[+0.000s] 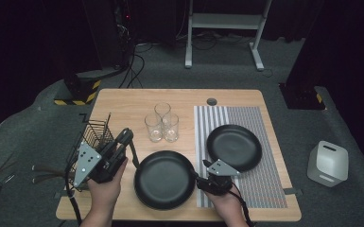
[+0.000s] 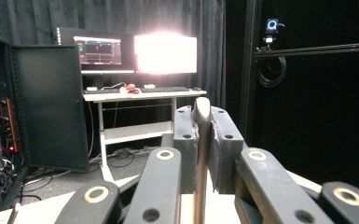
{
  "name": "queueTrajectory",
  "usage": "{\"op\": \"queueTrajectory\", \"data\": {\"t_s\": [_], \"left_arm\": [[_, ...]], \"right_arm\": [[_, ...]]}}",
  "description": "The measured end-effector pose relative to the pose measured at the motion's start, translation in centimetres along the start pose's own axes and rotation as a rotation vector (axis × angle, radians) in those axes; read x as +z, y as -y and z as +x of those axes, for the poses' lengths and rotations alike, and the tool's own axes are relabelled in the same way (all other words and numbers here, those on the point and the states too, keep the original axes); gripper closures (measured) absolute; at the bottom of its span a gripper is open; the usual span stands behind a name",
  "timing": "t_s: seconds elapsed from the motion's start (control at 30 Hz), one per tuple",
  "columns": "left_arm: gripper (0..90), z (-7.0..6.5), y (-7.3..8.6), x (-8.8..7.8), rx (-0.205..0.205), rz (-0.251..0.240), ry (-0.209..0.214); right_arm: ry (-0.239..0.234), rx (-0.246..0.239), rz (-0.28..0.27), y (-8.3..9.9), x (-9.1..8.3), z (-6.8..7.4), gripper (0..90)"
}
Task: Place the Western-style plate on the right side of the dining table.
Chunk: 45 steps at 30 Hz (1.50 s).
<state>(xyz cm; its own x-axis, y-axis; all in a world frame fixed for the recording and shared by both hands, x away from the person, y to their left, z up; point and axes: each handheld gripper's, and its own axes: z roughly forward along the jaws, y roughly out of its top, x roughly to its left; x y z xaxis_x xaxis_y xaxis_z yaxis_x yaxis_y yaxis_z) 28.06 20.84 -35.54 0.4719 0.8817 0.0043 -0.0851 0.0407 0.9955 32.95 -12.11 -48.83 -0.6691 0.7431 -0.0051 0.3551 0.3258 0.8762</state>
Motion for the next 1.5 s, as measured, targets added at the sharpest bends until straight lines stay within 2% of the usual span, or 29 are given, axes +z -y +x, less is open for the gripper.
{"op": "queueTrajectory", "data": {"t_s": [0.3,0.5,0.8,1.0,1.17,1.23,1.5], "left_arm": [[83.1,-0.7,0.2,0.7,-0.006,0.0,0.025],[83.1,-1.1,0.4,1.0,-0.013,-0.002,0.045],[83.0,-2.0,0.7,1.6,-0.009,0.012,0.075],[83.0,-2.8,1.0,2.0,-0.005,0.026,0.096],[83.0,-3.2,1.1,2.4,0.004,0.032,0.11],[83.0,-3.2,1.2,2.4,-0.005,0.026,0.106],[83.0,-3.6,1.7,3.1,-0.012,0.032,0.12]], "right_arm": [[-0.019,0.002,-0.041,-1.8,-0.5,0.1,40.2],[-0.016,-0.019,-0.074,-2.7,-0.8,0.5,39.9],[-0.021,-0.017,-0.074,-3.8,-0.8,1.1,40.3],[-0.021,-0.023,-0.102,-4.4,-1.2,1.4,43.4],[-0.05,-0.005,-0.117,-4.8,-1.3,1.4,46.0],[-0.06,-0.001,-0.122,-4.9,-1.3,1.5,46.0],[-0.071,-0.027,-0.137,-5.3,-0.8,2.5,47.1]]}}
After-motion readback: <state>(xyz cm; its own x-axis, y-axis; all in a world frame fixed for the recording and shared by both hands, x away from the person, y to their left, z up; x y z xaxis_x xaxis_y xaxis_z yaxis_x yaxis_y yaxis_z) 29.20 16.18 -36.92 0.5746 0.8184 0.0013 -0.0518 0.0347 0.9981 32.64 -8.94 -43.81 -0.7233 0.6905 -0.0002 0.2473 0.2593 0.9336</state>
